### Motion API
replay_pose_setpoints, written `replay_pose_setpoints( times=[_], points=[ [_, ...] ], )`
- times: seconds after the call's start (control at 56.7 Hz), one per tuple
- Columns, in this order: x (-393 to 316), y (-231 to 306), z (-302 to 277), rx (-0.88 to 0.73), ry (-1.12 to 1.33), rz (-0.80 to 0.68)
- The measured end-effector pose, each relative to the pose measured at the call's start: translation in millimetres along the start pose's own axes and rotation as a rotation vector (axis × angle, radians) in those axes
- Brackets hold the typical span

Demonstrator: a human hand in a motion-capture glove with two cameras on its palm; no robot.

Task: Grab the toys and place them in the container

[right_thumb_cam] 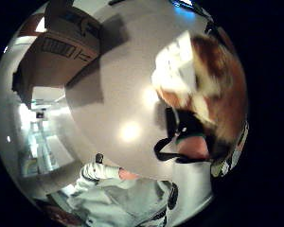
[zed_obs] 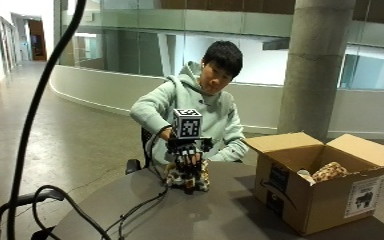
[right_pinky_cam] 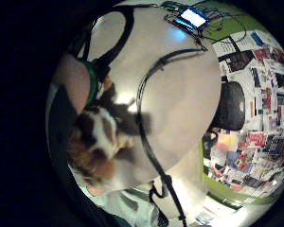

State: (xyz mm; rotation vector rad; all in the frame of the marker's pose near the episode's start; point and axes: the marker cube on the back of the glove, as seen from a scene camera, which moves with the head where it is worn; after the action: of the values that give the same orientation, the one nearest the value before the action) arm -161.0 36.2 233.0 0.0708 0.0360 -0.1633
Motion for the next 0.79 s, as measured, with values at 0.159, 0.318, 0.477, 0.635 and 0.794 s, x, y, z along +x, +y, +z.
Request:
replay_pose_setpoints(
  times=[0.159,0.318,0.477,0.635,0.794],
  points=[
    [-0.3,-1.6,10.1,-0.044,0.055,-0.162],
    [5.0,-12.3,27.9,-0.098,-0.013,-0.214],
    [13.3,-39.8,45.1,0.152,-0.103,-0.268],
    [14.8,-66.3,52.1,0.273,-0.125,-0.307],
    [7.1,-90.7,52.3,0.35,-0.158,-0.33]
  ],
)
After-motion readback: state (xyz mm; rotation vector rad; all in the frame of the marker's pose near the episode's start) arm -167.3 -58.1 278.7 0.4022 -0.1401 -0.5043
